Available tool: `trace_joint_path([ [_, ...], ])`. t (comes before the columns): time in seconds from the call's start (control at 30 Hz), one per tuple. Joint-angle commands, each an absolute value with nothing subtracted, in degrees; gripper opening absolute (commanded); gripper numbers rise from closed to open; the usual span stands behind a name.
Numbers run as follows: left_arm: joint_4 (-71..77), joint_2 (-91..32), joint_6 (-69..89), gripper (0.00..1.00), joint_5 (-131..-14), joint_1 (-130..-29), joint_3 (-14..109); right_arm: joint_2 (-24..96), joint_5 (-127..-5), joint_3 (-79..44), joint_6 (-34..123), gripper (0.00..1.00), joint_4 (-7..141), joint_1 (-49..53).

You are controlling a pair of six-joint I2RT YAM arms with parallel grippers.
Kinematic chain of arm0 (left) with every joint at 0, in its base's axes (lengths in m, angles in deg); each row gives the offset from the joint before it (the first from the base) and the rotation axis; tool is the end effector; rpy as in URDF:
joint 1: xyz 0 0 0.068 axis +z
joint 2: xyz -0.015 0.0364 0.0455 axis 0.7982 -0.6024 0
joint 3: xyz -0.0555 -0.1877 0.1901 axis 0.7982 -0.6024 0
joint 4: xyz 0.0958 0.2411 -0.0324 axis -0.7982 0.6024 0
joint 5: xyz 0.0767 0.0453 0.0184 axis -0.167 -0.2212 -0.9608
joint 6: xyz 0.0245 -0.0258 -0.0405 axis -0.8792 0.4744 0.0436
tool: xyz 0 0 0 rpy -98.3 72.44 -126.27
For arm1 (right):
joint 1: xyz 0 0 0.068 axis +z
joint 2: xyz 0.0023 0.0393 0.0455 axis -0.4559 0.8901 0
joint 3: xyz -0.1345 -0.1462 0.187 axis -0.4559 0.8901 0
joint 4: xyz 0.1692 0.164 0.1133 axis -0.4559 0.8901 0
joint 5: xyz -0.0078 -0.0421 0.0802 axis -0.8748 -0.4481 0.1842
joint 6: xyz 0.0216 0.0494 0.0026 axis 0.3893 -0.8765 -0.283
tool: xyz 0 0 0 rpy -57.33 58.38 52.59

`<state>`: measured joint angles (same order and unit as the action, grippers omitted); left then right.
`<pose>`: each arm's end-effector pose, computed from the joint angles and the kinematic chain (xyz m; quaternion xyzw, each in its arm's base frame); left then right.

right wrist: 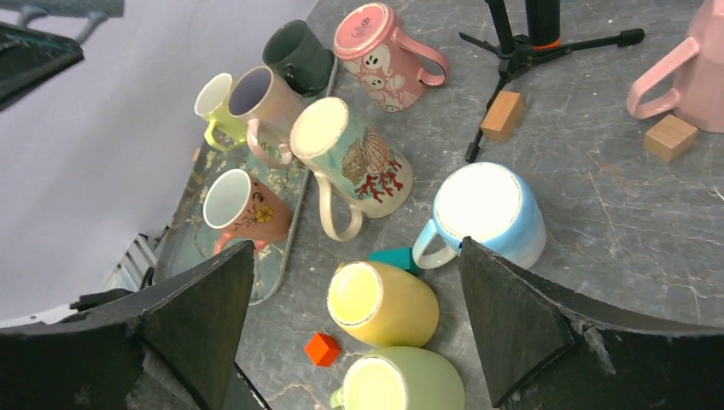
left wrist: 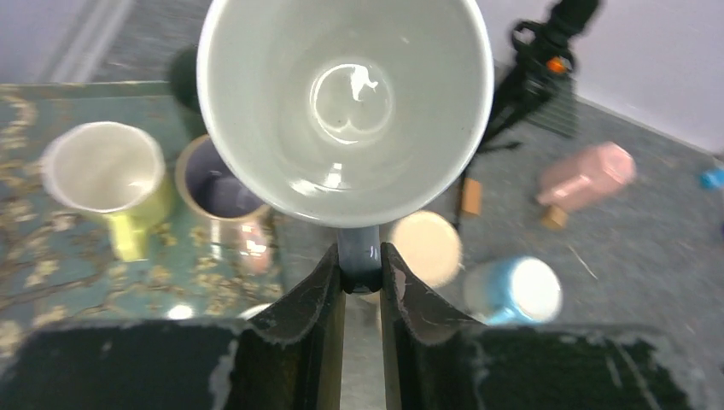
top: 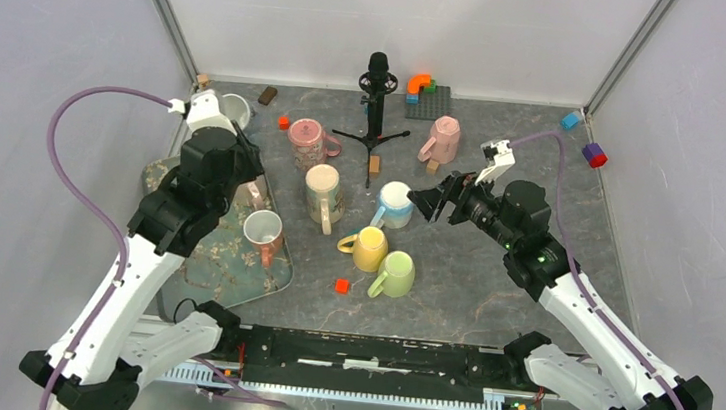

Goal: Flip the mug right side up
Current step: Place the cup on the tray.

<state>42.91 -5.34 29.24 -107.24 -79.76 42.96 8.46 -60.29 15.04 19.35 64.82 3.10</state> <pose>0.1604 -0.0634 0.4082 -0.1556 0.7995 -0.0995 0.5716 0.1881 0.1189 0.3229 -0.0605 0.7563 0.4080 0.5078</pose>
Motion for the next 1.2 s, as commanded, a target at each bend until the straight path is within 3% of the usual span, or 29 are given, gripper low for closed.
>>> trace_joint_path([
  [0.0,43.84,-6.25,23.68,0.02,-116.66,-75.4,47.12,7.89,-60.36,14.19,23.22,0.94,66.32,3.01],
  [0.23,44.32,-11.16,23.46,0.02,-120.9,-65.92,47.55,8.61,-57.84,12.92,24.33,0.94,70.12,2.95],
  [0.77,36.77,-24.42,26.79,0.02,-113.07,-39.49,42.48,6.12,-55.47,12.87,27.24,0.94,73.98,2.96],
  [1.17,32.86,-33.53,29.56,0.02,-114.7,-35.29,41.02,7.64,-53.97,12.04,29.21,0.94,75.74,2.99],
])
